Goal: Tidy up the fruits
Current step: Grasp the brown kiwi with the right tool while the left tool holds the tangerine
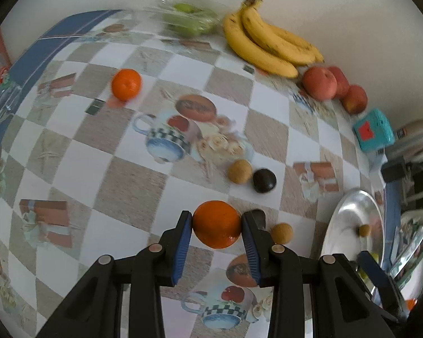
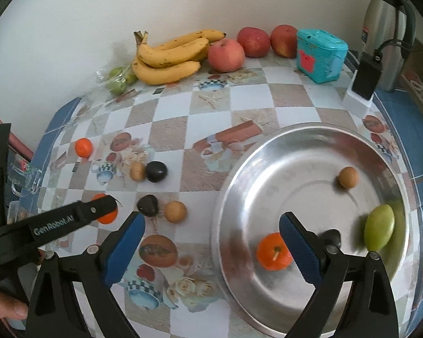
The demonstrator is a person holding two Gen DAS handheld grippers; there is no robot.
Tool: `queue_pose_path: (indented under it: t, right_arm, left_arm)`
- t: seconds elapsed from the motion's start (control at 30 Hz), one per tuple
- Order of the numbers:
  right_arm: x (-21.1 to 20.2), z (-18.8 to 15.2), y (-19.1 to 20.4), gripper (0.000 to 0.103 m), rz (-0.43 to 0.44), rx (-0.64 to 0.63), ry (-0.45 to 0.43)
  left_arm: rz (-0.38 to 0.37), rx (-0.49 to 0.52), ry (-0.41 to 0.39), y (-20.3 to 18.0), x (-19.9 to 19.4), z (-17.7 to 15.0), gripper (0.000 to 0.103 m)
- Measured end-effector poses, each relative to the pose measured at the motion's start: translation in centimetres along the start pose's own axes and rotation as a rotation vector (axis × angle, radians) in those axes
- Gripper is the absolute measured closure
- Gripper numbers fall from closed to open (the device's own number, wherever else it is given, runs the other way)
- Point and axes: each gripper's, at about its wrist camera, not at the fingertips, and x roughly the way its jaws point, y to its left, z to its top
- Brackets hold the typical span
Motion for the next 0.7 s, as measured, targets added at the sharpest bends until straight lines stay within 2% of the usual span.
queue_pose_path:
  t: [0.07,0.17,0.23,0.37,0.5,0.7]
  right_arm:
    - [0.1,0.2,0.3,0.021,0.001,-0.002,-0.014]
    - [0.5,0.4,1.1,0.024,0.015,-0.016,-0.014]
    - [0.8,0.5,1.7,0.032,0.027,-0.028,-0.010]
    - [1.6,0.7,3.0,0.042,0.040,-0.053,0.015]
    - [2.9,0.5,3.8,0.053,0.019,-0.079,0.053]
    - [4.5,0.6,3.9,0.065,0.016,-0.069,0.094]
  left_arm:
    - [-0.002,-0.017,-0.012,0.5,-0.4,0.2,0.065]
    - [-0.005,-0.035,-0.022,1.0,-0.7,0.3,0.065]
    - [-0.009,-0.046,-0.027,1.4,-1.0,0.4,0.065]
    - [-0.016,-0.064,-0.027,1.8,-1.0,0.5,0.065]
    - [-0.023,-0.078,-0.022,2.1,-0.9,0.7,0.065]
    - [-0.026,-0.083,-0.016,2.2,-0.8,0.8,0.065]
